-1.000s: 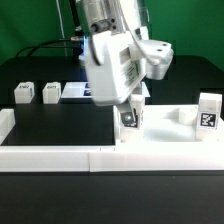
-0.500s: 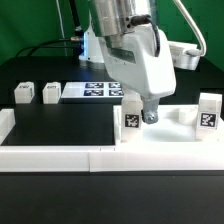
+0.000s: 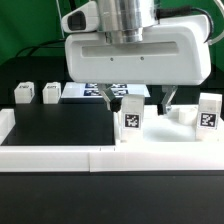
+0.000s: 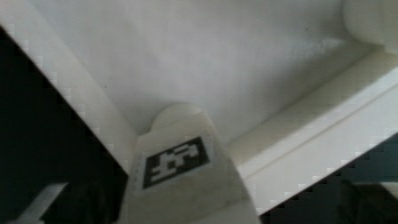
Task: Assemble square table
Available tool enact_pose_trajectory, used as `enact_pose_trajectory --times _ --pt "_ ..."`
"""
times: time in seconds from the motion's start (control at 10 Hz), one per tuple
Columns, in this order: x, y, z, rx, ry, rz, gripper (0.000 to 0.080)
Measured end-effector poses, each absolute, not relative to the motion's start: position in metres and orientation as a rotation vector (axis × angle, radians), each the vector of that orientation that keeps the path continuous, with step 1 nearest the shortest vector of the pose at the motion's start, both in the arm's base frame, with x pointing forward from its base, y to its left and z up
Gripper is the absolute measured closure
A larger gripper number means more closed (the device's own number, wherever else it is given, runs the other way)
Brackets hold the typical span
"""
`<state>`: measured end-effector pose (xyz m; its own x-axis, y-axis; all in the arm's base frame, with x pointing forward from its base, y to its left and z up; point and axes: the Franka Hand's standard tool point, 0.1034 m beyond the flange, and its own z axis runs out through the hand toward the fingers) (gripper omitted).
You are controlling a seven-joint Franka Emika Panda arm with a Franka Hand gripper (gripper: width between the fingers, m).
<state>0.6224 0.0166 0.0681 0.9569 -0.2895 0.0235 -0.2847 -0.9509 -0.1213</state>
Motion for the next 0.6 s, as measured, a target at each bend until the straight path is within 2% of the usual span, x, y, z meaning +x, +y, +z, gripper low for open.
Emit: enact_pose_trajectory --times 0.1,0.2,0.3,0.4,0.5,0.6 --pt "0.6225 0.0159 0.068 -2.986 0.47 -0.06 0.015" --pt "0.6224 0.016 0.068 -2.98 0.508 -0.058 0.0243" --pt "0.6221 0.0145 0.0678 -2.973 0.551 -0.055 0.0243" --pt "0.6215 0.0088 0.0674 -2.948 0.691 -0.048 0.0433" --pt "0.6207 0.008 0.0666 -2.918 0.807 -0.037 0.0505" --pt "0.6206 0.008 0.0665 -2.887 0.909 -0.031 0.0505"
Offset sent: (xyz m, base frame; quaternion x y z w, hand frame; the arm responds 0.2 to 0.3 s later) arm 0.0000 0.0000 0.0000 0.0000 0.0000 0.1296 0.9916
